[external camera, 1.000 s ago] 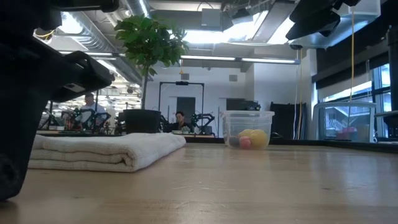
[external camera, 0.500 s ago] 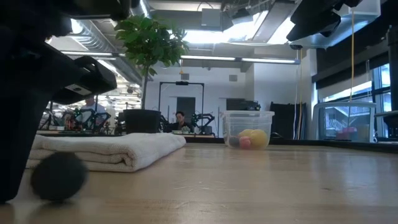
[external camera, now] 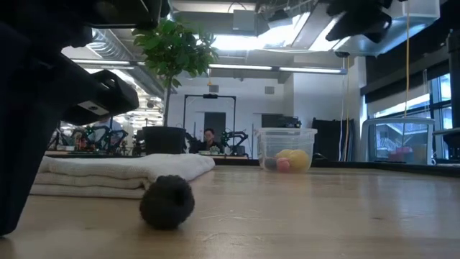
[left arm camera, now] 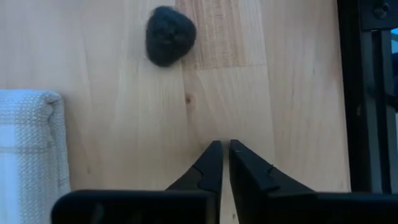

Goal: Pick and placing Produce into tupperware
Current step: Put the blackberry into the transparent bin

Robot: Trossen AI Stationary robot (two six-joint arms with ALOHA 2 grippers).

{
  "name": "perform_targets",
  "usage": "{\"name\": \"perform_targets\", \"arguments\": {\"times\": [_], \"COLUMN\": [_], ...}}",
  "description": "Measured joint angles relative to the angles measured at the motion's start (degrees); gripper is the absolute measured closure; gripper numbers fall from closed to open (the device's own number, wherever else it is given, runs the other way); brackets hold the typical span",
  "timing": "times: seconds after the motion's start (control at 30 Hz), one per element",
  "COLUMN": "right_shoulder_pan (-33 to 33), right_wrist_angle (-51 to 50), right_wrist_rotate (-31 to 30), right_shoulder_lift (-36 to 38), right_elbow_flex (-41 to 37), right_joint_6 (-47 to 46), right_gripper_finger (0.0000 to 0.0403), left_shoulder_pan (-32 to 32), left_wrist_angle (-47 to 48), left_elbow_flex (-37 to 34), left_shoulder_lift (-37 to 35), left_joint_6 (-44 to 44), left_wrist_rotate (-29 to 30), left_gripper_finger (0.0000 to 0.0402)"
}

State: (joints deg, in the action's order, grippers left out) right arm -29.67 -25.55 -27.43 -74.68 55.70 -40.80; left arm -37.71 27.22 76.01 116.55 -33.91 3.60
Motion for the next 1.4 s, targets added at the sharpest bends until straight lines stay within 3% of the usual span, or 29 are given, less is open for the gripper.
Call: {"name": "perform_targets", "arguments": {"times": [0.23,0.5,0.67,0.83,0.97,1.13,1.4], "right_shoulder_pan": [-1.87,-2.87,-2.85,-2.96,-2.98,-2.98,-2.97], "right_wrist_angle": [18.39,32.58,44.26,52.50,55.80,57.55,54.72], "right_wrist_rotate": [3.41,3.60,3.59,3.56,3.60,4.77,10.39], "right_shoulder_lift": [-8.72,-20.05,-26.69,-32.09,-35.96,-41.80,-52.95], "right_elbow_flex": [0.00,0.00,0.00,0.02,0.02,3.47,16.57], "right_joint_6": [10.98,14.10,14.04,17.09,15.57,18.92,26.12], "right_gripper_finger": [0.0191,0.0147,0.0102,0.0091,0.0094,0.0095,0.0096], "left_shoulder_pan": [-0.48,-4.05,-5.44,-5.64,-5.46,-4.94,-3.80], "left_wrist_angle": [4.02,8.56,-0.76,-20.82,-29.78,-33.63,-34.25], "left_elbow_flex": [-0.26,-0.87,-6.51,-16.83,-23.83,-28.24,-29.03], "left_shoulder_lift": [-1.71,-14.52,-26.26,-35.71,-39.35,-40.35,-40.37], "left_joint_6": [-0.27,-0.49,1.74,7.40,8.92,8.55,7.45], "left_wrist_rotate": [1.45,17.81,25.85,25.75,25.66,25.93,25.38], "left_gripper_finger": [0.0351,0.0328,0.0316,0.0305,0.0298,0.0291,0.0280]}}
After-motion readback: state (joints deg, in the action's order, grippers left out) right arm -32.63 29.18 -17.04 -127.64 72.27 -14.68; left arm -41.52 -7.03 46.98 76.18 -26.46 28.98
